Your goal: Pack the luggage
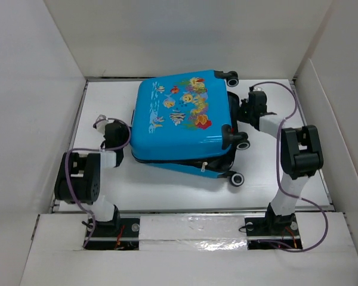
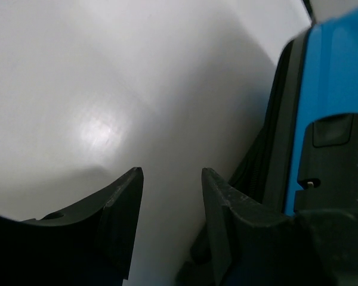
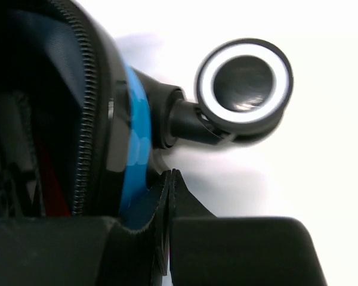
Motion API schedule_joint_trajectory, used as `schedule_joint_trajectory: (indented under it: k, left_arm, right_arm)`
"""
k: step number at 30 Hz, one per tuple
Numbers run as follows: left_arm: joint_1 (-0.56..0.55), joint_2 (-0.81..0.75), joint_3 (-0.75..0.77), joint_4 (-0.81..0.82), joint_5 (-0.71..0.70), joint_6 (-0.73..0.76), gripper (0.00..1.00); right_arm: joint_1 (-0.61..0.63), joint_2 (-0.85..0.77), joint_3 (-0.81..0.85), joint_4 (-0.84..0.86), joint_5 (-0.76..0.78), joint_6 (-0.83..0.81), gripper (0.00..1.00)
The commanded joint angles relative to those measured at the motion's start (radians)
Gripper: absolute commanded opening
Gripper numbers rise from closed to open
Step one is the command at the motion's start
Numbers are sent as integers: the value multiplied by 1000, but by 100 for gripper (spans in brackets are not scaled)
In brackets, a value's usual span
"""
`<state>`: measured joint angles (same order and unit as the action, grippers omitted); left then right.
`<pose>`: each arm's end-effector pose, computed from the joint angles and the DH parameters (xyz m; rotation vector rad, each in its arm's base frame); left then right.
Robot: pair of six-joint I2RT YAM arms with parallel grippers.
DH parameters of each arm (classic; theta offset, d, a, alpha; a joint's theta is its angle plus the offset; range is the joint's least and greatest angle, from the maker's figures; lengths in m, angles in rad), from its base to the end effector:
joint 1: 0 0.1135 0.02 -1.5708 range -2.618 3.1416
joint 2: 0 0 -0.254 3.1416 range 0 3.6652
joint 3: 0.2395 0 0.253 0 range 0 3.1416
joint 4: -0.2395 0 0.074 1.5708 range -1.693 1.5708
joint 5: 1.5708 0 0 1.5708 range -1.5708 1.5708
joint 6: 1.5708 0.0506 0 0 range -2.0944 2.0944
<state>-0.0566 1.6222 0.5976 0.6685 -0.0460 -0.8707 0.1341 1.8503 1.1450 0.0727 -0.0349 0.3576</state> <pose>0.3283 -0.0163 0.1449 -0.8085 1.7959 -0.5716 0.4126 0.0574 0.1704 0.2281 2.2088 0.3115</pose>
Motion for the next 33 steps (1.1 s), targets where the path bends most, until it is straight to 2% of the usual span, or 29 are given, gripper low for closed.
schedule_joint_trajectory:
  k: [1, 2, 5, 10, 11, 13, 14, 16, 17, 20, 24, 27, 31, 33]
  left_arm:
    - [-227, -171, -108, 43, 69, 67, 42]
    - [-244, -204, -133, 20, 55, 75, 42]
    - [-322, -352, -237, -6, 2, 79, 41]
    - [-483, -501, -369, -53, -83, 55, 39]
    - [-552, -551, -380, -76, -104, 39, 39]
    - [-612, -594, -404, -114, -159, 24, 39]
    - [-677, -635, -415, -125, -204, 7, 39]
    - [-736, -666, -418, -132, -238, 1, 39]
    - [-765, -677, -417, -148, -258, -5, 39]
    - [-857, -685, -389, -164, -316, -8, 40]
    - [-879, -662, -341, -185, -351, -5, 40]
    - [-879, -689, -323, -193, -412, 30, 41]
    - [-879, -736, -277, -237, -506, 99, 42]
    - [-879, -745, -259, -239, -560, 139, 43]
  right_arm:
    - [189, 96, 311, 1, -301, -5, 0]
    - [202, 133, 379, -102, -330, -52, 0]
    - [234, 265, 608, -236, -376, -107, 0]
    - [275, 418, 873, -339, -485, -112, 4]
    - [291, 472, 979, -397, -519, -123, 6]
    - [306, 510, 1057, -441, -528, -134, 10]
    - [321, 526, 1097, -458, -527, -138, 17]
    - [332, 526, 1111, -455, -527, -137, 27]
    - [332, 524, 1116, -449, -527, -129, 38]
    - [341, 521, 1159, -467, -539, -128, 57]
    - [341, 452, 1133, -433, -566, -141, 69]
    - [331, 324, 1027, -350, -563, -155, 79]
    - [309, 179, 987, -332, -562, -181, 86]
    - [283, 71, 912, -286, -559, -187, 91]
